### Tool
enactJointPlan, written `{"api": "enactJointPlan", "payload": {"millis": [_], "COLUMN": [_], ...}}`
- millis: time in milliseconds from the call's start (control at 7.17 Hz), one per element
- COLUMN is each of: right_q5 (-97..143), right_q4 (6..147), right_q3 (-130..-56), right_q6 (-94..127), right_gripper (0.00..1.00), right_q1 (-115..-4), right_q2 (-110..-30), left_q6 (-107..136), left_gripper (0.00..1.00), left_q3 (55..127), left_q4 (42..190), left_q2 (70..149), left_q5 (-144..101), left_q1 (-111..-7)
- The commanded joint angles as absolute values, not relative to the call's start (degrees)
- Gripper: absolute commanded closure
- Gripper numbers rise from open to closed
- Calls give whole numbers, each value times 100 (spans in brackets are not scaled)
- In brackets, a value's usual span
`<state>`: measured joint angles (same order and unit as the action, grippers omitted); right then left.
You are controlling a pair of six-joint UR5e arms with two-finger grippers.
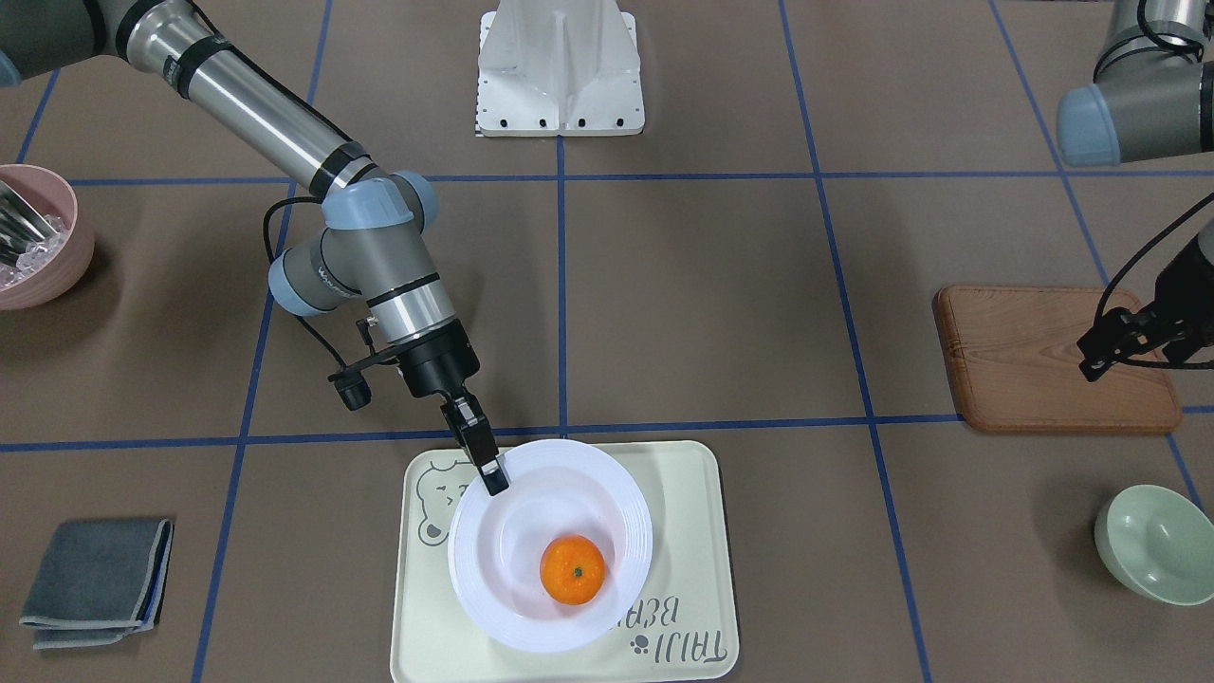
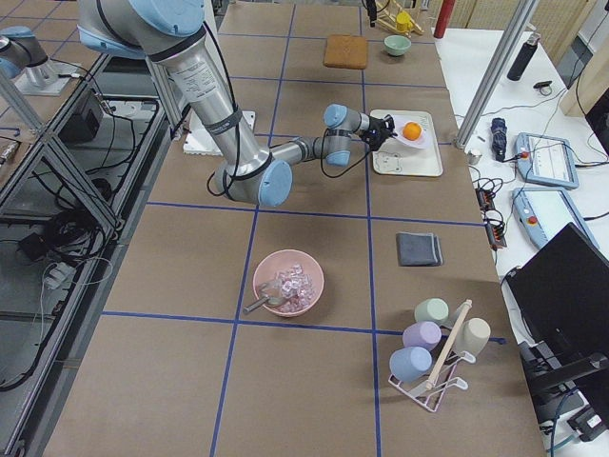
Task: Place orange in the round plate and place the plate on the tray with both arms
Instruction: 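Carry the plate with the orange onto the cream bear tray, then release the plate rim and withdraw the right gripper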
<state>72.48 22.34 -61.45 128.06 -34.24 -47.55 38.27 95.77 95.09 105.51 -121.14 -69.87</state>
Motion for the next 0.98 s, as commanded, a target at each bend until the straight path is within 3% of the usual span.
{"api": "enactJointPlan", "payload": {"millis": [0, 279, 419, 837], "right_q5": [7277, 7312, 7434, 8484], "right_q4": [2250, 2259, 2276, 3061], "right_q3": [-5924, -5871, -5897, -6920], "right_q6": [12990, 12982, 12842, 10991], "right_gripper": [100, 100, 1, 0], "right_q1": [-3393, -3314, -3296, -3531], "right_q2": [-4579, -4597, -4658, -5350], "left_q6": [3823, 3823, 3823, 3823], "left_gripper": [2, 2, 2, 2], "left_q3": [9510, 9510, 9510, 9510], "left_q4": [9536, 9519, 9510, 9510], "left_q2": [10556, 10547, 10547, 10556], "left_q5": [-12094, -12067, -12067, -12059], "left_q1": [-6987, -6987, -6987, -6987]}}
